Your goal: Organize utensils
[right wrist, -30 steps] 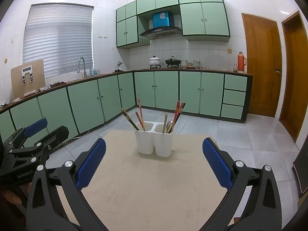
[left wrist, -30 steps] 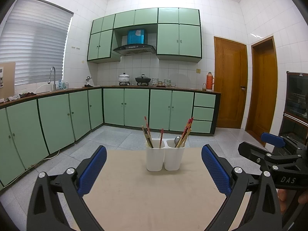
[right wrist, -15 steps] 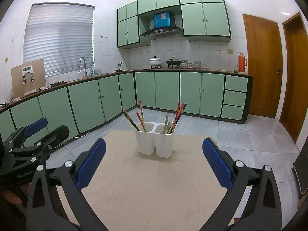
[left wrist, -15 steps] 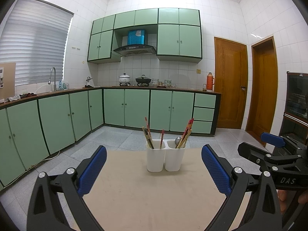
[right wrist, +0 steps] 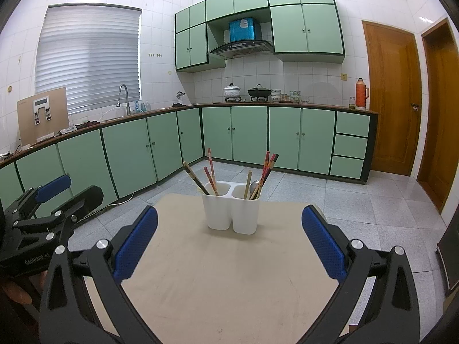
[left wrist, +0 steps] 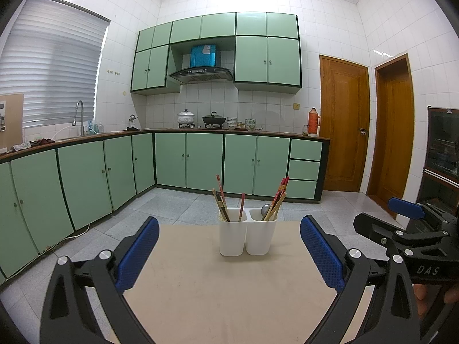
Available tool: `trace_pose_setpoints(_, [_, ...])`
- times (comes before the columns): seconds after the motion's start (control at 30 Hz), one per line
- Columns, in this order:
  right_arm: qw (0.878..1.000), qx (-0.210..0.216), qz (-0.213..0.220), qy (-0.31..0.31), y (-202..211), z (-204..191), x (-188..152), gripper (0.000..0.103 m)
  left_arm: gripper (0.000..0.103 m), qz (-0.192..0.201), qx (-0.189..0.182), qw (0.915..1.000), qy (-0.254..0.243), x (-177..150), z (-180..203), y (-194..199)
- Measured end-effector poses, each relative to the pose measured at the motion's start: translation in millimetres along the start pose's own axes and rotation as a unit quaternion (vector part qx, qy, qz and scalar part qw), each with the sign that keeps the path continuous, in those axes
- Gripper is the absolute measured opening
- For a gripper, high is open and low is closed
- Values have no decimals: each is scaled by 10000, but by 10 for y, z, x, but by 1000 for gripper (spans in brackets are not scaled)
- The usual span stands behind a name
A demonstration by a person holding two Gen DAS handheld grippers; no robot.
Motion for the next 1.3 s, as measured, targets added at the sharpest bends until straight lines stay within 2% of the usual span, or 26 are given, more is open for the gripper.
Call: trace_pose_setpoints(1.3, [10000, 0, -33, 12, -22, -11, 3, 97, 97, -41, 35, 10000, 42, -12, -46, -8])
Point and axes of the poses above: each gripper's, at about its wrist camera, not at the fingertips, and y roughly against the way its jaws point, z to its right, x to its top, the point moved 3 cm from there along -y, roughly the way its jaws point, and after that the axes turned 10 degrees about -x, right-handed, at the moved point
